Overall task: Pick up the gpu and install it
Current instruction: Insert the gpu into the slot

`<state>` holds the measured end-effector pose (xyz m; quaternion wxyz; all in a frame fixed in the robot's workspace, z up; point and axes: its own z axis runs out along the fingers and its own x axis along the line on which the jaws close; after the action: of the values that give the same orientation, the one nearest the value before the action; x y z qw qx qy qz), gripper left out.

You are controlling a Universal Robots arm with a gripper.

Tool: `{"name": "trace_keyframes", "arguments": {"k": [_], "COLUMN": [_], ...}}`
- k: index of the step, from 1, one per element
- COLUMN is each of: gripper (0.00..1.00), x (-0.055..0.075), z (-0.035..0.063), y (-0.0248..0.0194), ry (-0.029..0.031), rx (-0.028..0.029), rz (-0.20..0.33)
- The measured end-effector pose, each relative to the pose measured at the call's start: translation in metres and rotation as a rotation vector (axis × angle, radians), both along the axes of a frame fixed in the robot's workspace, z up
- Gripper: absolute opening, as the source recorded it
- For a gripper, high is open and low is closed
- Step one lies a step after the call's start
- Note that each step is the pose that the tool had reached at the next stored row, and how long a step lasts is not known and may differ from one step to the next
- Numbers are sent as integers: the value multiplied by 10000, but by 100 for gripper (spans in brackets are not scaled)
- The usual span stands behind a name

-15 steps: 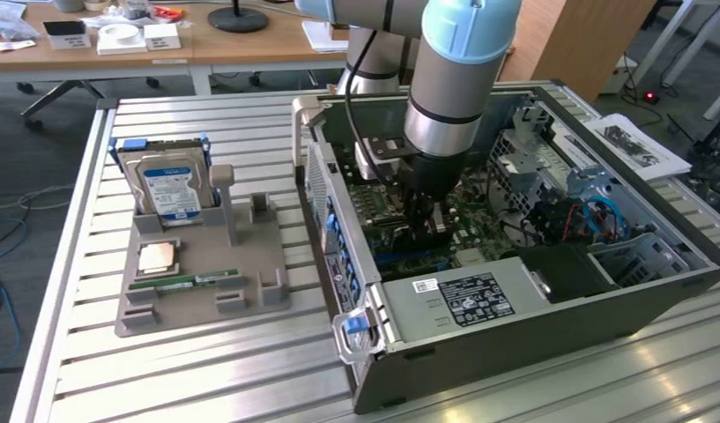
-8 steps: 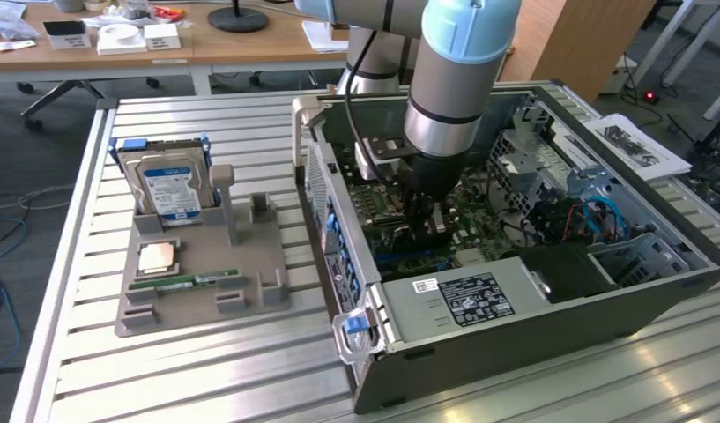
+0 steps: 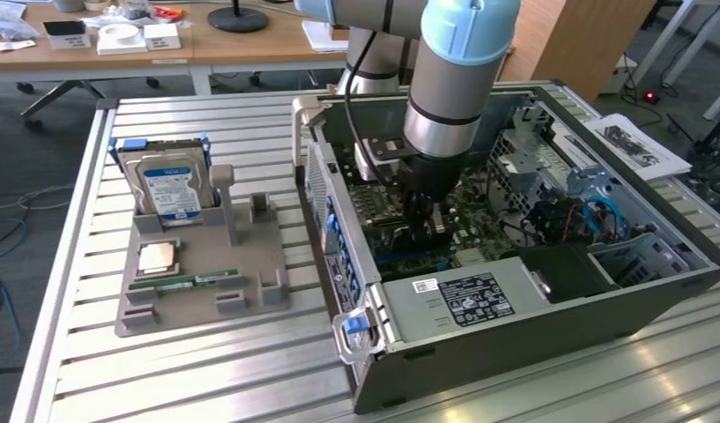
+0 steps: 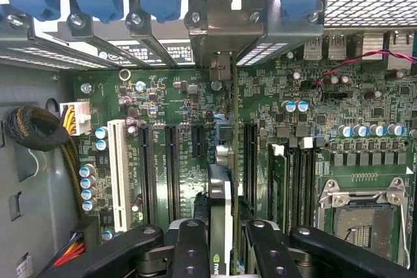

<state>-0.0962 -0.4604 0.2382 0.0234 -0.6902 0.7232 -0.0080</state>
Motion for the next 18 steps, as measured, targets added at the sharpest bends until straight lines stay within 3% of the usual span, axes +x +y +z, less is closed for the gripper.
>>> {"name": "trace_keyframes", "arguments": {"k": [18], "gripper": [27], "x": [0], "z": [0], "y": [0], "ry": [0], "rx": [-1], "rz": [0]}}
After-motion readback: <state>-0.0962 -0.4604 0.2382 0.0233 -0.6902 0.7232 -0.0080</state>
